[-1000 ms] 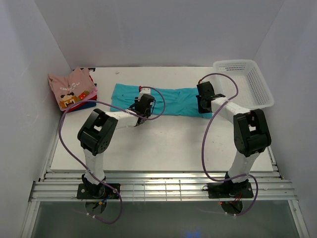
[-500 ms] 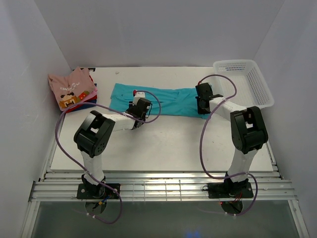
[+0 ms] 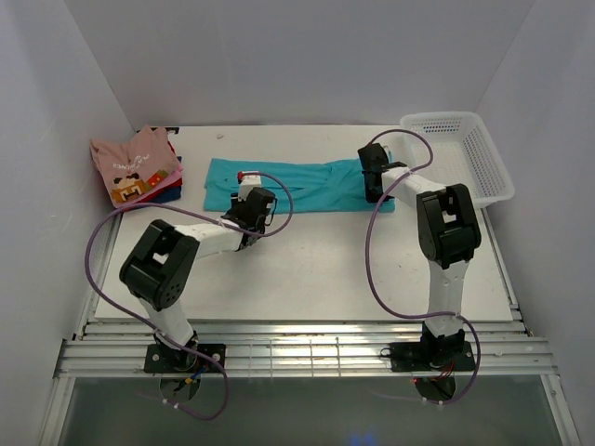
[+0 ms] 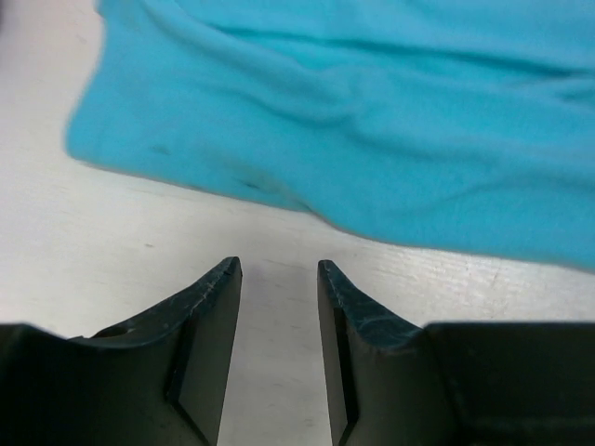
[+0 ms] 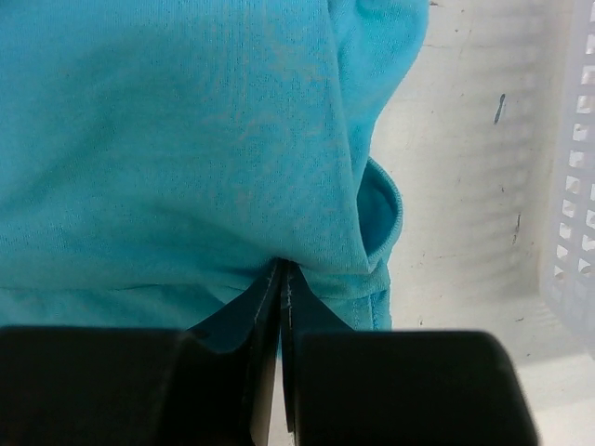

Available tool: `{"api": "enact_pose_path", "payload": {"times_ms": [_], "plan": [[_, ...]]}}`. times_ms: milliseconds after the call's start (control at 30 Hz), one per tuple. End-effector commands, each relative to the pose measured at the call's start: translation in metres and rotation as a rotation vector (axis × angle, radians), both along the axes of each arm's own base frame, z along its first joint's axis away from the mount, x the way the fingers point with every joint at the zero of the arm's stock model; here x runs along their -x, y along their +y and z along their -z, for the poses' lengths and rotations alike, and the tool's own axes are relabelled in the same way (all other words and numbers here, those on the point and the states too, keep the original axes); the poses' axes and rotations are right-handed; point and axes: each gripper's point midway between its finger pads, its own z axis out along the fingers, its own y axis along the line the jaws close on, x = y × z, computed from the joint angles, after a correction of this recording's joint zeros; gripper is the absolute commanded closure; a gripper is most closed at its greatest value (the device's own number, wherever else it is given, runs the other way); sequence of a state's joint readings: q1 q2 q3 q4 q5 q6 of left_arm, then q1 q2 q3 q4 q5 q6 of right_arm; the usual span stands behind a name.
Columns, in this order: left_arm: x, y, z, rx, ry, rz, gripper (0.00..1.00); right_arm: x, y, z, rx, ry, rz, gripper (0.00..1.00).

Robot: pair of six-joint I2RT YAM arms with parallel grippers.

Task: Fold and stack the t-shirts
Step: Rotate the tshirt 90 degrees

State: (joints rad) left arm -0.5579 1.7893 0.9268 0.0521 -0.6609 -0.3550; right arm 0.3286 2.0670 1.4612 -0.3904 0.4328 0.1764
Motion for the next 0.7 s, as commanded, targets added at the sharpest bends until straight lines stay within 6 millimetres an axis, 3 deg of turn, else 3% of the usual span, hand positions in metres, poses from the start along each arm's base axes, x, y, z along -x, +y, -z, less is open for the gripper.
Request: {"api": "enact_pose_path", "payload": {"times_ms": [0, 100, 267, 467, 667], "plan": [[-0.014, 0.025, -0.087, 0.023, -0.236, -0.104, 0.51, -0.001, -0.001, 0.004, 0.015, 0.024, 0.022, 0.92], [-0.025, 0.05, -0.096, -0.006, -0.247, -0.166, 0.51, -0.006, -0.002, 0.002, 0.015, 0.015, 0.025, 0.92], [-0.039, 0.086, -0.064, -0.019, -0.191, -0.244, 0.52, -0.009, -0.002, -0.001, 0.008, 0.009, 0.024, 0.92], [-0.041, 0.101, -0.019, -0.039, -0.074, -0.273, 0.55, -0.012, -0.006, -0.005, 0.013, 0.003, 0.024, 0.92], [-0.036, 0.102, -0.007, -0.037, -0.026, -0.281, 0.56, -0.014, -0.006, -0.006, 0.009, 0.001, 0.025, 0.92]]}}
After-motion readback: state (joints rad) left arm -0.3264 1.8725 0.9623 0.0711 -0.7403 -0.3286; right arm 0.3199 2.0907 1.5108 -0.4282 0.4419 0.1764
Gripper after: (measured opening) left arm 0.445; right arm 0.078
